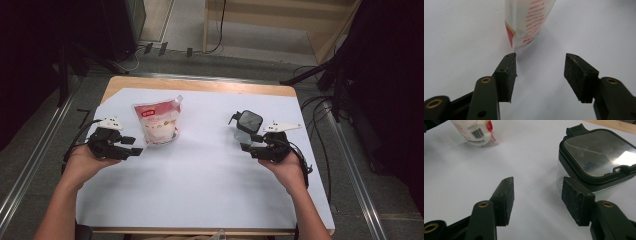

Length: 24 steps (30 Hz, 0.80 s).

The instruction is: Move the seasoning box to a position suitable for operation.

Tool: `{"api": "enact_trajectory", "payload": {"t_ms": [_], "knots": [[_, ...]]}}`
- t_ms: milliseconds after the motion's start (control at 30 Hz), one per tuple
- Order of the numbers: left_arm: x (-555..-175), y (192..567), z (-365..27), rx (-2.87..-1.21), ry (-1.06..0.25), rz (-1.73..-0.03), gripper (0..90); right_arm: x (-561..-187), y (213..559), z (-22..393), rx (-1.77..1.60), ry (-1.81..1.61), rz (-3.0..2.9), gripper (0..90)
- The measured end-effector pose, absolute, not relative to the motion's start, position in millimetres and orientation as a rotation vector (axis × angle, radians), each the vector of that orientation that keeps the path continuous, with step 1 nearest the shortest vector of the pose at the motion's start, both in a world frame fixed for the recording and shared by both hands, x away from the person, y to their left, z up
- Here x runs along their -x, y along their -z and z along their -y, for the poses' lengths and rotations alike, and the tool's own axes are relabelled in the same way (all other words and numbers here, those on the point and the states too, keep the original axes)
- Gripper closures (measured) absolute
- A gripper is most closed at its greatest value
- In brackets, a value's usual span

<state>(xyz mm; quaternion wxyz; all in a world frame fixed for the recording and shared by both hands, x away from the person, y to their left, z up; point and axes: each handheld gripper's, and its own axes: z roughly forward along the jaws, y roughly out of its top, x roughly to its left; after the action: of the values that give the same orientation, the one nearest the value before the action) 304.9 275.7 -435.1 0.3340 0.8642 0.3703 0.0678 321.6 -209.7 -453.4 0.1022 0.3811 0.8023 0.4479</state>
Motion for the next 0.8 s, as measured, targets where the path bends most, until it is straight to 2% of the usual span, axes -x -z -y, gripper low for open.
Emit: {"api": "enact_trajectory", "payload": {"t_ms": [800], "knots": [[-305.4, 435.7, -272.2, -2.259, -0.123, -0.95, 39.9, -324.2, 457.4, 214.0, -1.143, -1.279, -2.391, 48.0]]}}
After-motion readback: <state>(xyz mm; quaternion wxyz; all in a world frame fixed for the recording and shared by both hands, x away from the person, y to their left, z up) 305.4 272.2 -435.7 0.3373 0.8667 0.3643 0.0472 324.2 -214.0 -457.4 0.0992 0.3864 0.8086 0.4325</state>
